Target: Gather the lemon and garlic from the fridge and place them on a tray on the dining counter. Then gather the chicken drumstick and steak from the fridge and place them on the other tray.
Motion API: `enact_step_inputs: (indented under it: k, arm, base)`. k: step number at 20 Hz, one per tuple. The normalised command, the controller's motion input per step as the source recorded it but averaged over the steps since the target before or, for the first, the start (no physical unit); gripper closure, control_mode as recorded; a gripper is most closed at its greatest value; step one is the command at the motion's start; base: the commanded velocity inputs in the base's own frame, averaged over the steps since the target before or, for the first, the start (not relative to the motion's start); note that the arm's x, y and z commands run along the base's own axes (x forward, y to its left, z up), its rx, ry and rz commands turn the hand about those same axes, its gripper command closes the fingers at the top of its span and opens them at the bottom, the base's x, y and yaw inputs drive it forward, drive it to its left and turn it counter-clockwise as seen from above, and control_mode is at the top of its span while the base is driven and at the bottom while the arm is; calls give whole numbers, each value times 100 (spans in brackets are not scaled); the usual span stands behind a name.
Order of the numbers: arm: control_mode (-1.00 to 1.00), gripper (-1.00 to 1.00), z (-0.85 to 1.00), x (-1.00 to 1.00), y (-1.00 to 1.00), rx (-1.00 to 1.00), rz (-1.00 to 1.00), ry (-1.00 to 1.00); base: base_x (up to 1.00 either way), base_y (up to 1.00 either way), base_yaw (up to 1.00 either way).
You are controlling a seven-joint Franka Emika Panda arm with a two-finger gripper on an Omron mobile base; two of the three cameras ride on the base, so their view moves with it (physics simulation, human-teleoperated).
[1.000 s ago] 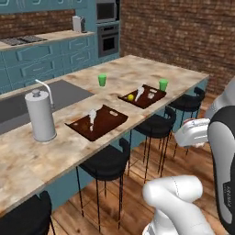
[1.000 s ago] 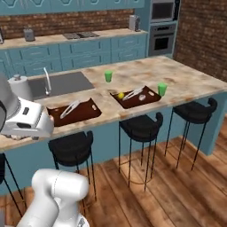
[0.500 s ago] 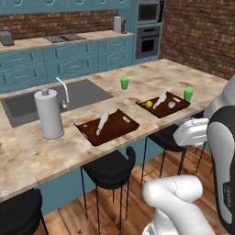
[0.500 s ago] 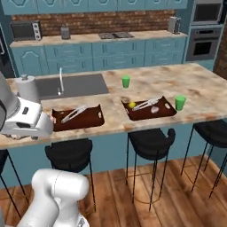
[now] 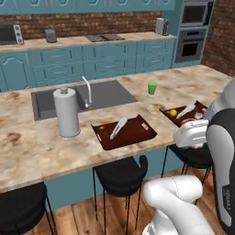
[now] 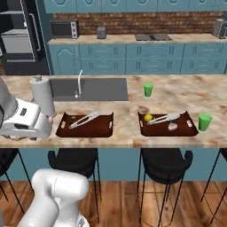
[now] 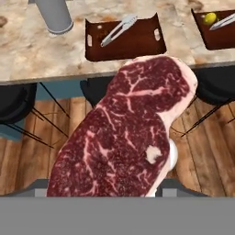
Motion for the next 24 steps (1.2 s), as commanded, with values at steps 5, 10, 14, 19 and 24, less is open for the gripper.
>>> enact_step_inputs:
  k: [5,10,14,19,24]
  arm:
    - [100,100,0,0,0,0,0,0]
    - [-100,100,-4,38,-2,1,6,4]
    - [-100,100,-29,100,-1,0,6,13]
    - [-100,100,-59,82,-2,-2,-3,10]
    - [-100,100,-57,48,-5,-3,-26,3]
  base:
    - [61,-49,34]
    - [46,-9,16]
    - [0,0,0]
    - [0,0,0]
    - [0,0,0]
